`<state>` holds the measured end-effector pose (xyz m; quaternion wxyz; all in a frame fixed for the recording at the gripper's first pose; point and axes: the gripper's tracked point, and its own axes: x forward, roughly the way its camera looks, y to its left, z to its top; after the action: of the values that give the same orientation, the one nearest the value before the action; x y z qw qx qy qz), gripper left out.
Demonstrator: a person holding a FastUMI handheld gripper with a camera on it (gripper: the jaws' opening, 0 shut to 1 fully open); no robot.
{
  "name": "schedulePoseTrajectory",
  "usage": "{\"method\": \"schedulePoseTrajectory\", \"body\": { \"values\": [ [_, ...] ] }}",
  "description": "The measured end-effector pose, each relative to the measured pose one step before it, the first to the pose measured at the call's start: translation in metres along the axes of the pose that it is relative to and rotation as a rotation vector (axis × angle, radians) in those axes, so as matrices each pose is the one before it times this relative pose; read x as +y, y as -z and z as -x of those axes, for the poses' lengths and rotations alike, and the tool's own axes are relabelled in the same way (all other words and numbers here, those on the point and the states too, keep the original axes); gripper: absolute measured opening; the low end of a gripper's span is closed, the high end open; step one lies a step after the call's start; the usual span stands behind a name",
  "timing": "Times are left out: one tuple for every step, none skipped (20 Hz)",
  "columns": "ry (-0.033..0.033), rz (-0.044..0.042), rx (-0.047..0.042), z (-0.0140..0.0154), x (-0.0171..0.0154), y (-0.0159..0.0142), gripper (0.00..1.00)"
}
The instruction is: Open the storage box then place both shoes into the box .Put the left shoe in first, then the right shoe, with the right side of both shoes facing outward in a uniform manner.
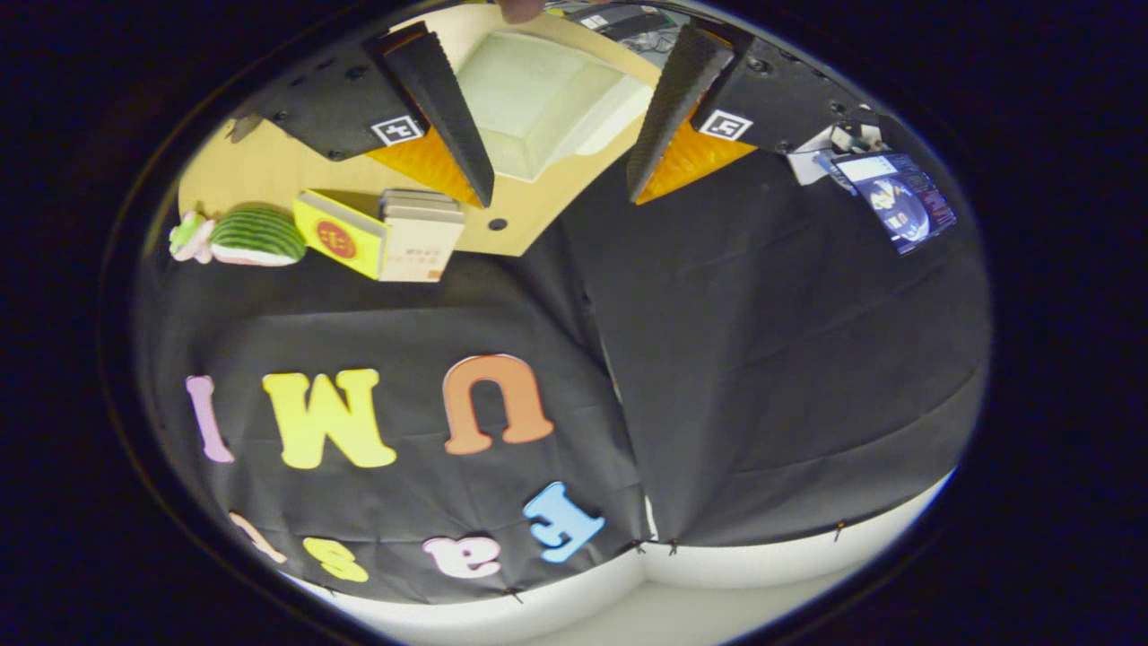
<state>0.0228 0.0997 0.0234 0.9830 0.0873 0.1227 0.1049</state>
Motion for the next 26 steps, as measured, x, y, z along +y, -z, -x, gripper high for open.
{"method": "schedulePoseTrajectory", "body": {
  "values": [
    [0.04399,0.00551,-0.00600,0.00877,-0.02023,-0.00322,0.99],
    [0.04057,0.01243,0.00240,0.00985,-0.02191,-0.00206,0.99],
    [0.04381,0.01113,0.00137,0.00914,-0.02419,-0.00037,0.99],
    [0.05229,0.00842,0.00295,0.00771,-0.02645,0.00100,0.99],
    [0.04763,0.00475,0.00580,0.00763,-0.02593,0.00114,0.99],
    [0.04520,-0.00306,0.00844,0.00711,-0.02479,0.00460,0.99],
    [0.03279,-0.00934,0.01036,0.00573,-0.02410,0.00540,0.99],
    [0.02171,-0.00616,0.01871,0.00308,-0.02072,0.00694,0.99],
    [0.01218,0.00168,0.02967,-0.00092,-0.02004,0.01190,0.99],
    [0.01515,0.00629,0.03257,-0.00222,-0.01832,0.01135,0.99],
    [0.00578,-0.00278,0.04233,-0.00465,-0.01603,0.01063,0.99],
    [-0.00334,-0.01425,0.04069,-0.00550,-0.01083,0.01262,0.99],
    [-0.00003,-0.01093,0.04807,-0.00705,-0.00848,0.01447,0.99],
    [-0.00259,-0.00854,0.05376,-0.00969,-0.00969,0.01500,0.99],
    [-0.00019,-0.01813,0.04249,-0.00808,-0.00820,0.01332,0.99],
    [-0.00762,-0.02212,0.04693,-0.00970,-0.00977,0.01619,0.99],
    [-0.00738,-0.02858,0.04367,-0.00958,-0.00761,0.01664,0.99],
    [-0.00328,-0.02313,0.05208,-0.01275,-0.00566,0.01160,0.99],
    [-0.01440,-0.02562,0.04316,-0.01419,-0.00234,0.01076,0.99],
    [-0.01131,-0.02571,0.05774,-0.01362,-0.00352,0.01192,0.99],
    [-0.01381,-0.03171,0.04398,-0.01304,-0.00535,0.01199,0.99],
    [-0.00485,-0.02142,0.04551,-0.01440,-0.00629,0.00860,0.99],
    [-0.00585,-0.01932,0.04094,-0.01377,-0.00626,0.00735,0.99],
    [-0.00758,-0.02769,0.04505,-0.01372,-0.00426,0.00651,0.99],
    [-0.01059,-0.02285,0.04107,-0.01234,-0.00372,0.00535,0.99],
    [-0.00792,-0.02255,0.03517,-0.01121,-0.00406,0.00312,0.99]
  ]
}}
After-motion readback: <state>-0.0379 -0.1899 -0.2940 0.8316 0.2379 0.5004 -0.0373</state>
